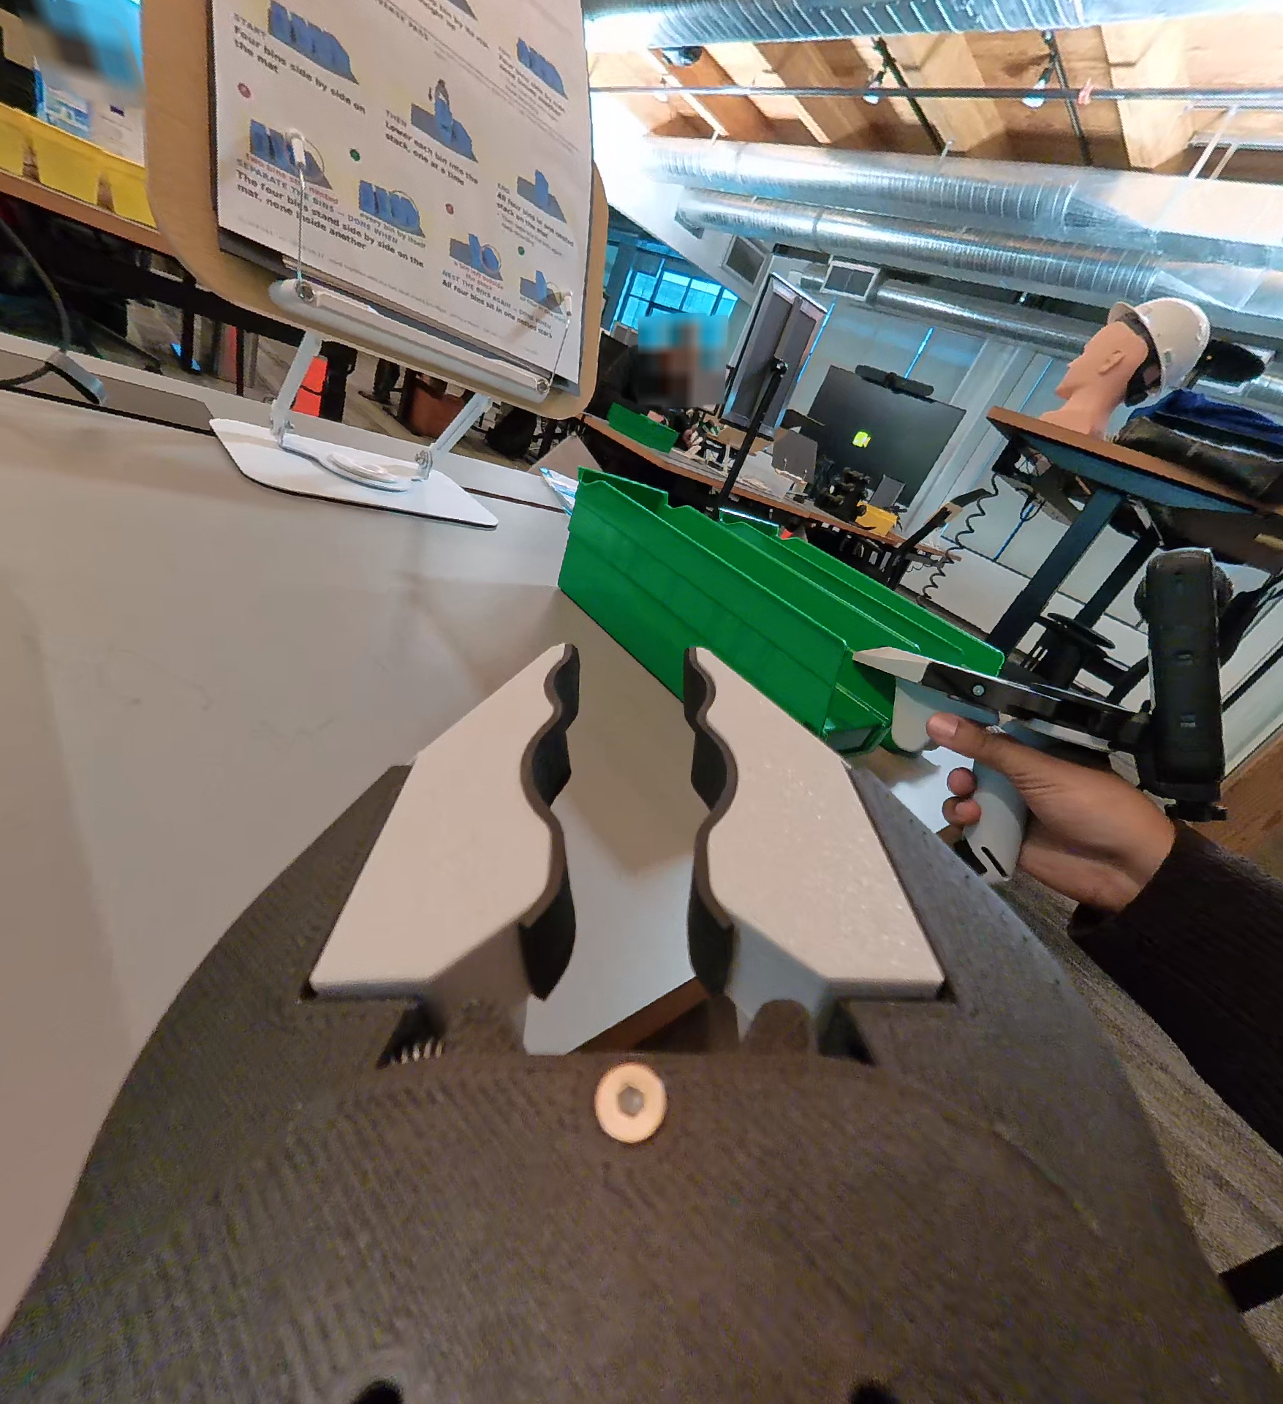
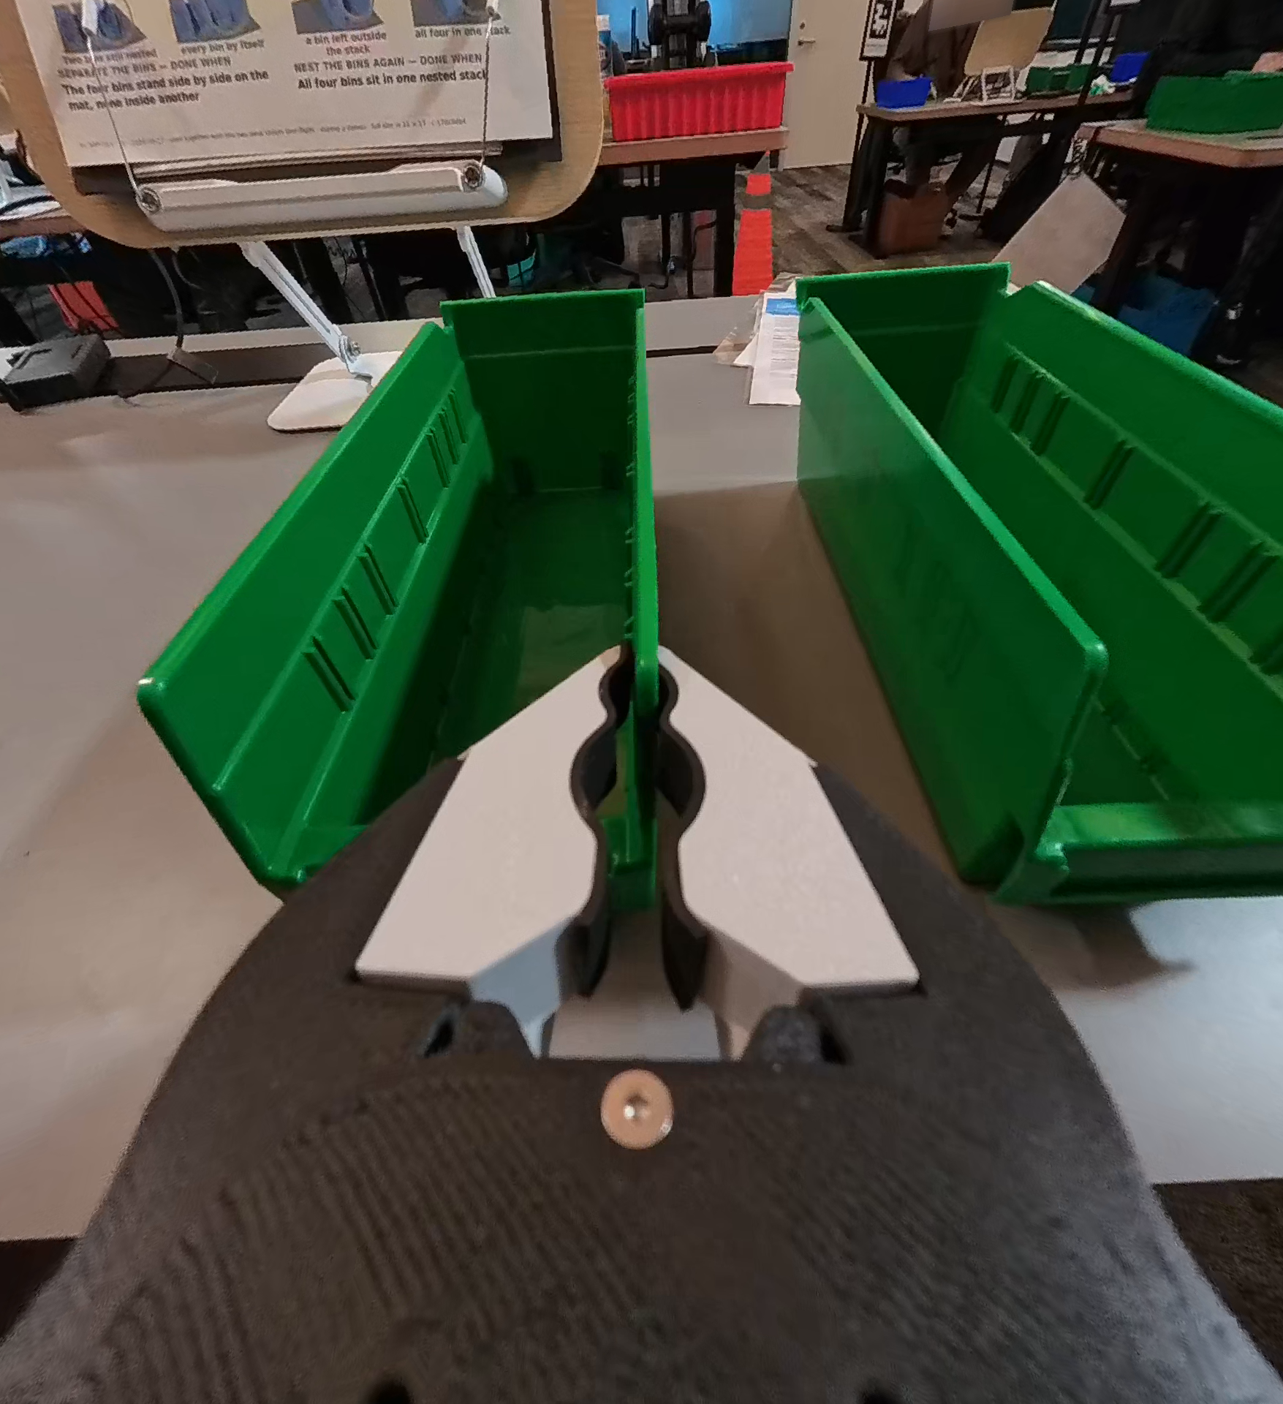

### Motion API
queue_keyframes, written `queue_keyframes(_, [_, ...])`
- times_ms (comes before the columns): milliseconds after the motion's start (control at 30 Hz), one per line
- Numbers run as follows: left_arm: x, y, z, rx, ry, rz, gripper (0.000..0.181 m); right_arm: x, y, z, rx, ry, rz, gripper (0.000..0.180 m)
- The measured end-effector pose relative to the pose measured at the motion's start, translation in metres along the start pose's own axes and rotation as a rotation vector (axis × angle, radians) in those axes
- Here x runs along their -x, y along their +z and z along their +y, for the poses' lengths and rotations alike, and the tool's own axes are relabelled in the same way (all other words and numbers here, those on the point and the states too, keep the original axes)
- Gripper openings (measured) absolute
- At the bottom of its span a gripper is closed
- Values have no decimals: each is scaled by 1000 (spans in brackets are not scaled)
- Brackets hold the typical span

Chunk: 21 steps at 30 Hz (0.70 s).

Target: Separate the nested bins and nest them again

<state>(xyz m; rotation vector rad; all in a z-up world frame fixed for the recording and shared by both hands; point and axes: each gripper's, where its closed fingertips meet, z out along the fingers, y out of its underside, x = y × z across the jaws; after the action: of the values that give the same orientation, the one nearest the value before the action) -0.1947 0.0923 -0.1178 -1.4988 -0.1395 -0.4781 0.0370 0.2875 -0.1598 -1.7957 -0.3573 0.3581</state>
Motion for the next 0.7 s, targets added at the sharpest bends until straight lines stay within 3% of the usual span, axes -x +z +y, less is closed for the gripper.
queue_keyframes(700, [4,1,4,18,-28,-1,24,9,-2,1,13,11,-87,2])
